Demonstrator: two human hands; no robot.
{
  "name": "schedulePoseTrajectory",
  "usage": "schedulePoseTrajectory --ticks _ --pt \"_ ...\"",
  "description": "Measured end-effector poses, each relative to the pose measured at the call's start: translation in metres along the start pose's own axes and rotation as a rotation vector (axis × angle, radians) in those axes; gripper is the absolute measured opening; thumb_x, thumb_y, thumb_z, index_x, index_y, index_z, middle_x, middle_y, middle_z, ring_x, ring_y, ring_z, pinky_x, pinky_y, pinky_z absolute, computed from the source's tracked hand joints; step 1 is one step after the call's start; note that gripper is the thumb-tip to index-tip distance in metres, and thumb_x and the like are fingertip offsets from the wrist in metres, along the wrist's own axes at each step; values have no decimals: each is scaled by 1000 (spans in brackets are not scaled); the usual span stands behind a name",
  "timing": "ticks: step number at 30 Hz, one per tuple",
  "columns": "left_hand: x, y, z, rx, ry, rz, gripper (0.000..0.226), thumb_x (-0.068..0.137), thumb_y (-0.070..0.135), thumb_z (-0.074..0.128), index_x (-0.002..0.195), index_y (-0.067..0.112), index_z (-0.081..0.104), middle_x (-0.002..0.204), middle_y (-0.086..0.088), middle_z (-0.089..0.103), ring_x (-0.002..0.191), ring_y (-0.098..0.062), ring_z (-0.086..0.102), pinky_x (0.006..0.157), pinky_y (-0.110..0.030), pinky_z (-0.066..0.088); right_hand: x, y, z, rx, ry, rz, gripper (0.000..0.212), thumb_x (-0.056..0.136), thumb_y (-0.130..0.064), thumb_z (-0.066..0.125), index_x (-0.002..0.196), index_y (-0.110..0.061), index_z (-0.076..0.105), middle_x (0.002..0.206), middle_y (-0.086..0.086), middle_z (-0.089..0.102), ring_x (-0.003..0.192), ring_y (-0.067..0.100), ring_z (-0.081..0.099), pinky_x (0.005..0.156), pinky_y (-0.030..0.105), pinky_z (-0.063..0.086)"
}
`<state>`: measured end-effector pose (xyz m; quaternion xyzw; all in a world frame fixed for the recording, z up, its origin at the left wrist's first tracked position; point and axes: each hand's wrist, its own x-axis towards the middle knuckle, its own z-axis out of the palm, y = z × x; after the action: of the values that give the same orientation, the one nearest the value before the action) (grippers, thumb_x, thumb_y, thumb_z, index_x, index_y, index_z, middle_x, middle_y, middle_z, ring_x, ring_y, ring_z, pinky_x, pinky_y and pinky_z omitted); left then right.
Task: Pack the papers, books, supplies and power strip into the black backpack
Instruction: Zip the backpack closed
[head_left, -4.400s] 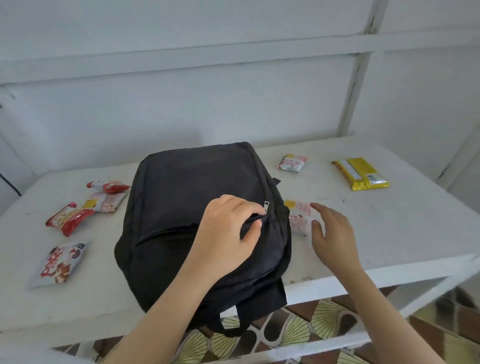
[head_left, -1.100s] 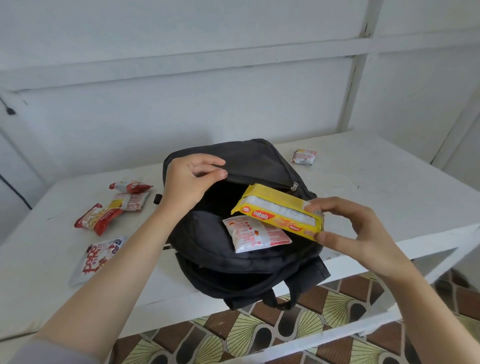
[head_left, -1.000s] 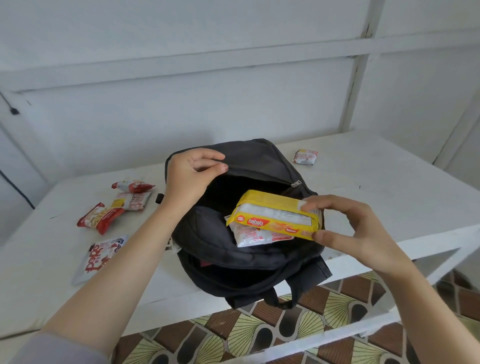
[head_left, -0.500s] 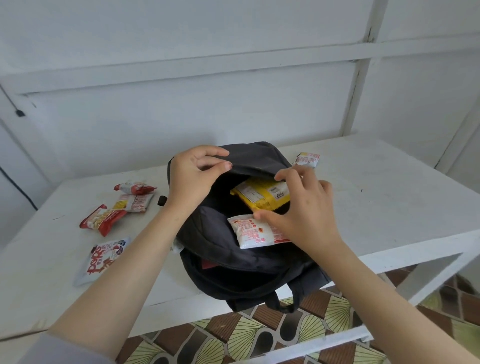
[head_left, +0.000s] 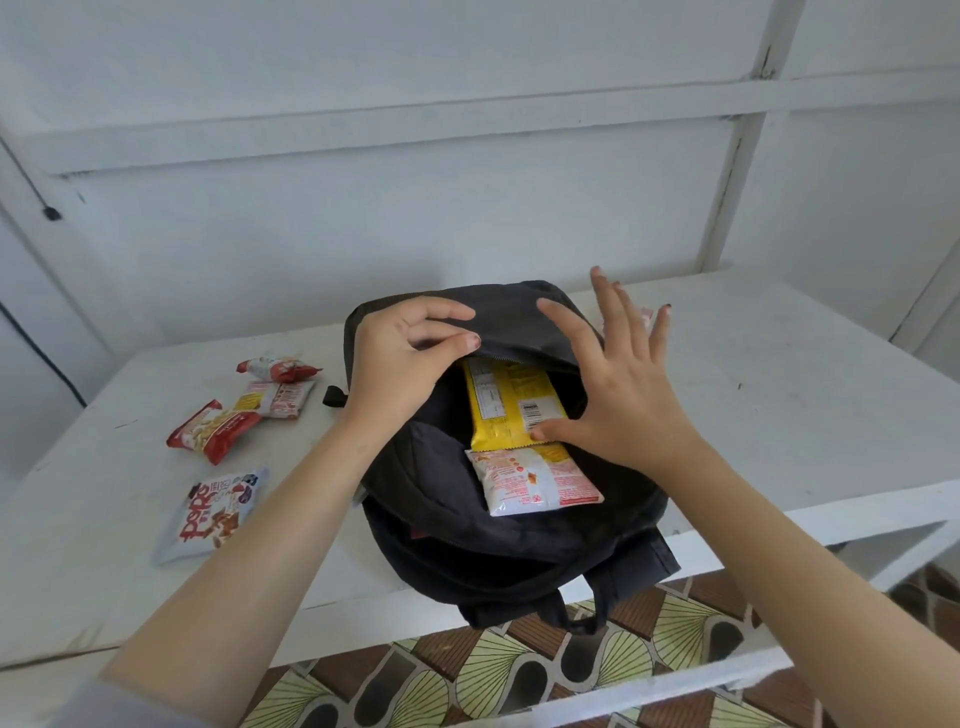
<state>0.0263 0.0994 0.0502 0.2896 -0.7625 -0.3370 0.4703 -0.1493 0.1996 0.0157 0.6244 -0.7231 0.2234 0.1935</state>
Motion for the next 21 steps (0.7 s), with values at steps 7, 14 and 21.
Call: schedulePoseTrajectory --ticks 7,14,21 --pt "-1 1 -1 -2 8 -8 18 78 13 74 88 27 69 81 14 70 80 3 66 71 -3 44 23 -16 19 -141 181 -58 112 55 -39 86 146 -30 21 153 21 16 139 44 19 105 66 4" --pt "-1 -2 -1 16 -9 -26 17 79 13 73 89 26 69 82 15 70 83 4 65 71 -3 45 5 -21 2 157 202 7 63 78 -33 67 135 -23 44 142 12 42 134 34 34 111 57 23" --pt "0 -1 -2 -14 -13 -30 19 78 11 74 88 27 69 80 12 71 80 -1 67 72 -8 48 -51 -4 -14 221 -182 -264 53 76 -69 51 117 -39 64 151 3 31 139 22 22 112 49 19"
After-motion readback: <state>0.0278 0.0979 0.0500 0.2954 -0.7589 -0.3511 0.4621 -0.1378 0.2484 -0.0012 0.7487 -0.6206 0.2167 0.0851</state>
